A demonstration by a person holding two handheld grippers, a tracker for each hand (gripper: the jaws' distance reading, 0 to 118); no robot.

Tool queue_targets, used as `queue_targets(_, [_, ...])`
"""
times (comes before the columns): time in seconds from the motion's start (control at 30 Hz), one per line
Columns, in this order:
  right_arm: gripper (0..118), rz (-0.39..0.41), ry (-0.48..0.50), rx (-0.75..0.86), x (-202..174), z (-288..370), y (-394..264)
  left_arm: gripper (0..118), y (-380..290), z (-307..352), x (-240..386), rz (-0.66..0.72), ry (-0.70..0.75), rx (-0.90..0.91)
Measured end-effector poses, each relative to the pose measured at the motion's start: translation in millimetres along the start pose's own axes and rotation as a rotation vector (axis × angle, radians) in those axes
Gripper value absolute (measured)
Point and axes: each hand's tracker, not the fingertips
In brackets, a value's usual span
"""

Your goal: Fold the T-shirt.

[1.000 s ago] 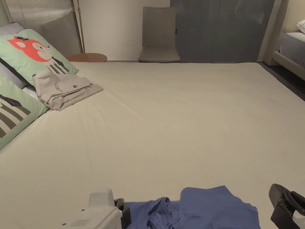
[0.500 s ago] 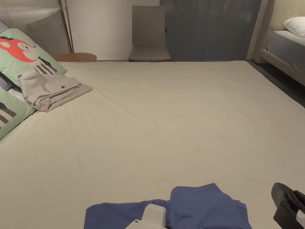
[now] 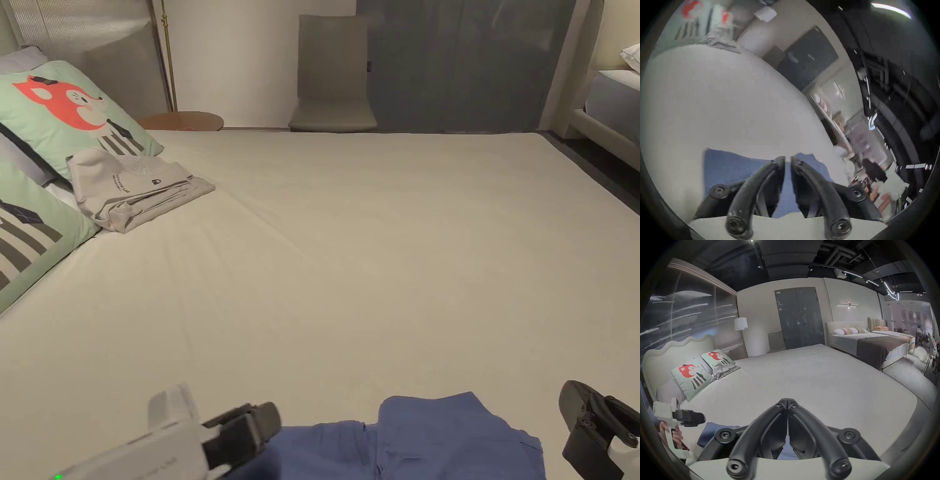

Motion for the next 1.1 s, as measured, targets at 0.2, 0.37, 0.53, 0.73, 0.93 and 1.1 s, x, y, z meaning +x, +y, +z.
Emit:
queue_targets(0.2, [1, 0.024, 0.042, -0.020, -15, -6, -2, 102, 23, 25, -70, 0.132, 0.009, -0.164])
queue_targets(0.37, [1, 0.031, 0.043, -0.022, -19, -7, 0, 109, 12, 15, -108, 0.309, -0.041, -0.236])
queue_targets(0.53, [1, 0.043, 0.038, -0.023, -22, -4, 3, 100, -3, -7, -97, 0.408, -0.147, -0.219])
queue_targets(0.73, [1, 0.046, 0.032, -0.014, -23, -2, 6, 16, -14, -32, -80, 0.171, 0.105, -0.308])
queue_targets(0.93, [1, 0.049, 0.027, -0.010, -21, 0, 8, 6, -2, 5, -90, 0.325, 0.007, -0.231])
queue_targets(1.1, [1, 0.040, 0.029, -0.007, -21, 0, 7, 6, 17, 56, -110, 0.316, 0.057, -0.137])
